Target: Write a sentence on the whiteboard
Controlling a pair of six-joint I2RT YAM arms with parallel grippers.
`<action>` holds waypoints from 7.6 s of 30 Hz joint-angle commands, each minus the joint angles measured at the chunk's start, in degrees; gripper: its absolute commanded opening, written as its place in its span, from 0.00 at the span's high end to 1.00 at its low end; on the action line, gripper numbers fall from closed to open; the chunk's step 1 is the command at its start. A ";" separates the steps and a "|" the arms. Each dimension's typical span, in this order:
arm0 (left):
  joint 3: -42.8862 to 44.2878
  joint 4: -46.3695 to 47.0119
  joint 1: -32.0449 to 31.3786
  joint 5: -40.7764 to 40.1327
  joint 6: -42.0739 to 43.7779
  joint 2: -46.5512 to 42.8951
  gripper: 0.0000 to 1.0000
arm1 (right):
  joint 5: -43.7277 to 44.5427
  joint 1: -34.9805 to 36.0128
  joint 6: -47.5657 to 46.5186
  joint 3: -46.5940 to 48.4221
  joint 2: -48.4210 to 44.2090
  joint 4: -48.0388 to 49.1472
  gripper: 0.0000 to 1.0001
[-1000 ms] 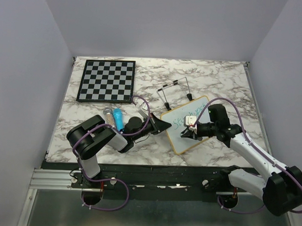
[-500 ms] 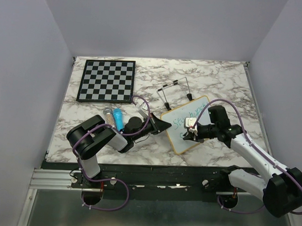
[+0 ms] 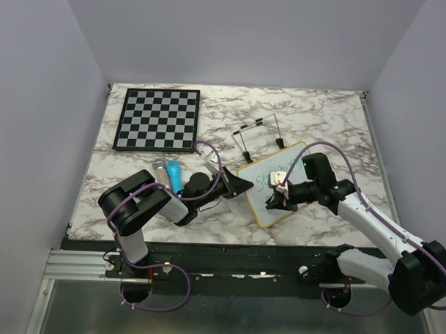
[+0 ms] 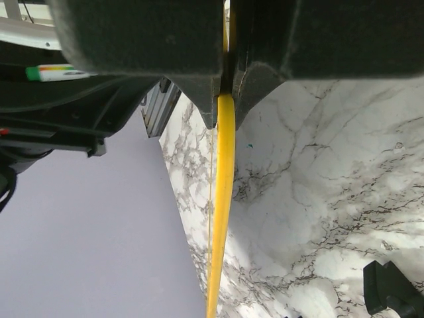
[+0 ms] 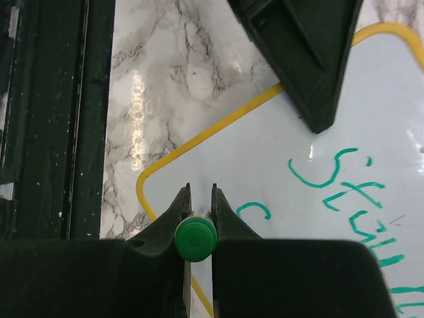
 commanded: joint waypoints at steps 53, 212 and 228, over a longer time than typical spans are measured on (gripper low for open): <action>-1.66 7.26 -0.43 -1.37 -0.49 -0.69 1.00 | -8.32 -13.83 3.74 1.79 -4.60 1.62 0.99; -1.48 9.19 -1.13 -1.37 -0.14 0.45 1.00 | 6.62 -10.31 6.99 -0.93 0.23 11.46 0.99; -1.57 9.01 -1.05 -1.37 0.04 0.19 1.00 | 3.46 -10.67 -5.40 -1.02 0.14 -2.68 0.99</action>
